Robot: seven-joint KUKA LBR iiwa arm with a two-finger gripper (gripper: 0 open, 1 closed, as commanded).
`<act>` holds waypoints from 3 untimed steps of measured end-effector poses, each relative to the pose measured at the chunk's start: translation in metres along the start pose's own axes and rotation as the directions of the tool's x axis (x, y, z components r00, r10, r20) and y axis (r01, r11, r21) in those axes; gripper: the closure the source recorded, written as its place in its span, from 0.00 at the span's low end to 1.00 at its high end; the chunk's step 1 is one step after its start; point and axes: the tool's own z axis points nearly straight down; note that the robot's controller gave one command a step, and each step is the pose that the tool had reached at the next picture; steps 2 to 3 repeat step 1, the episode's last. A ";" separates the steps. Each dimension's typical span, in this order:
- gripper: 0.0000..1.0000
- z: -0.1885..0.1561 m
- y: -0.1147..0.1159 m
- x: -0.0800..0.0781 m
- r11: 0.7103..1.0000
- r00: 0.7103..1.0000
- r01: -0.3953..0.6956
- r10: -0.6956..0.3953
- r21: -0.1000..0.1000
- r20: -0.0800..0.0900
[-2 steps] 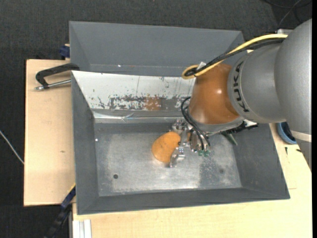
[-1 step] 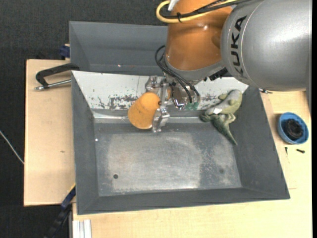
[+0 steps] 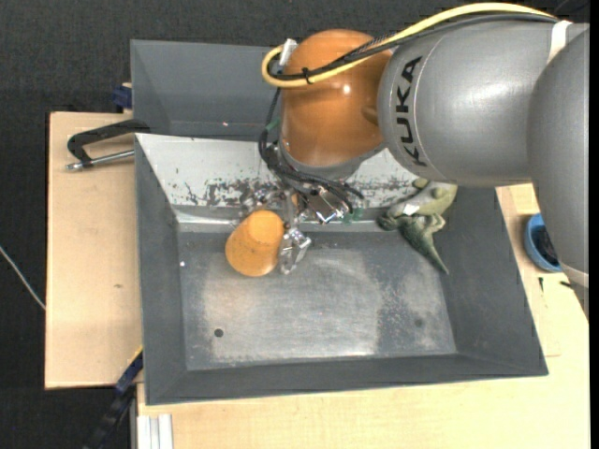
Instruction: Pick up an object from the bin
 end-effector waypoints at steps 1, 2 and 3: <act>1.00 -0.031 0.000 0.000 1.000 0.999 0.029 -0.029 0.005 0.013; 1.00 -0.031 0.000 0.000 1.000 0.999 0.029 -0.029 0.005 0.013; 1.00 -0.031 0.000 0.000 1.000 0.999 0.029 -0.029 0.005 0.013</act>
Offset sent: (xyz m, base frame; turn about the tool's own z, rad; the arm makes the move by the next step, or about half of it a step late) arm -0.0019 -0.0018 0.0283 -0.0294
